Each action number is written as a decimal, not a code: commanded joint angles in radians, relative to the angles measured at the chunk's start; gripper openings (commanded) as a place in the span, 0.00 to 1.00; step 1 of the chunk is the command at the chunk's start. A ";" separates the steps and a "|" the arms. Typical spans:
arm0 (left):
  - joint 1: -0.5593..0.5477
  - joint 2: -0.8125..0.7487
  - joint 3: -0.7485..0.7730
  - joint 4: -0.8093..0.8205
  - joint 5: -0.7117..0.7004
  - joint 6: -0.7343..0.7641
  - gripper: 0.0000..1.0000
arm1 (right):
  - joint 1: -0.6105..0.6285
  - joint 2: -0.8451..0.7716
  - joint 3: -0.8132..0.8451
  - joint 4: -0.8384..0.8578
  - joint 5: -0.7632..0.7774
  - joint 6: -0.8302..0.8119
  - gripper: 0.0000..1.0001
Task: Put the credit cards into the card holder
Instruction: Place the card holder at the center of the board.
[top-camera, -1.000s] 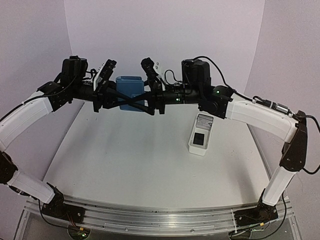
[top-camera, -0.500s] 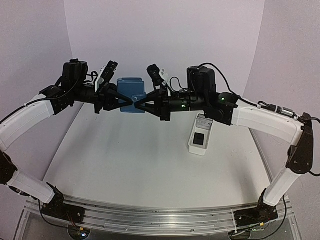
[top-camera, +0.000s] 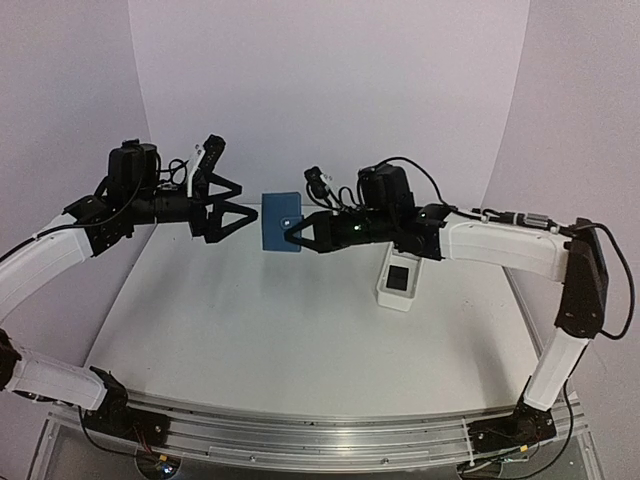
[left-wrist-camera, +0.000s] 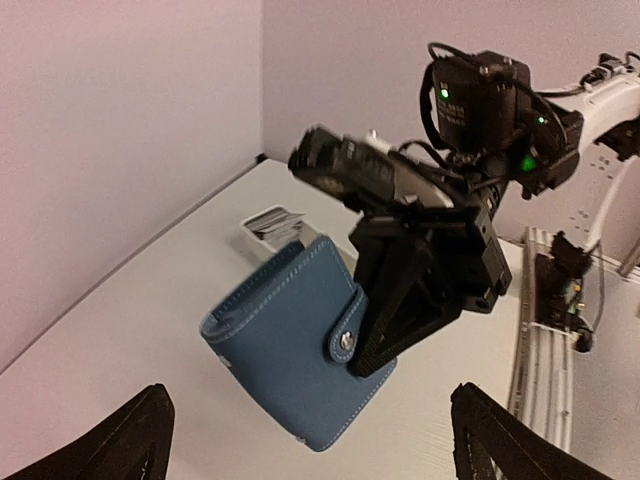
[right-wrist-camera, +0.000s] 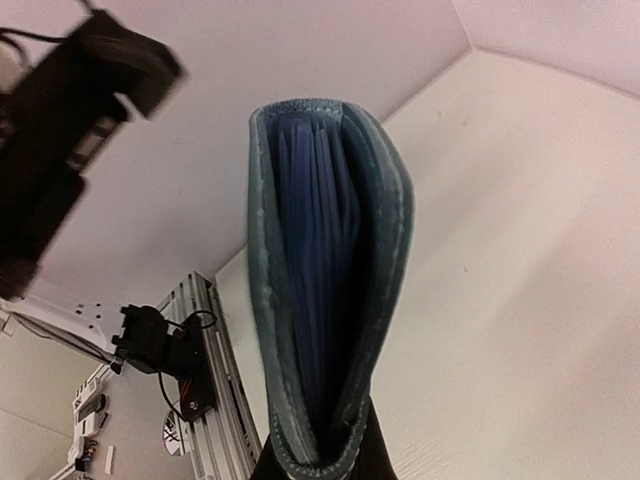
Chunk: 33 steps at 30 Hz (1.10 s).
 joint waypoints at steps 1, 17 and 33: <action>0.005 -0.056 -0.041 0.056 -0.310 -0.023 0.96 | -0.018 0.161 0.015 -0.009 -0.055 0.227 0.00; 0.006 -0.095 -0.119 0.068 -0.289 -0.044 0.97 | -0.093 0.558 0.179 -0.022 -0.192 0.433 0.11; 0.007 -0.095 -0.119 0.063 -0.273 -0.038 0.97 | -0.111 0.424 0.142 -0.267 0.033 0.310 0.38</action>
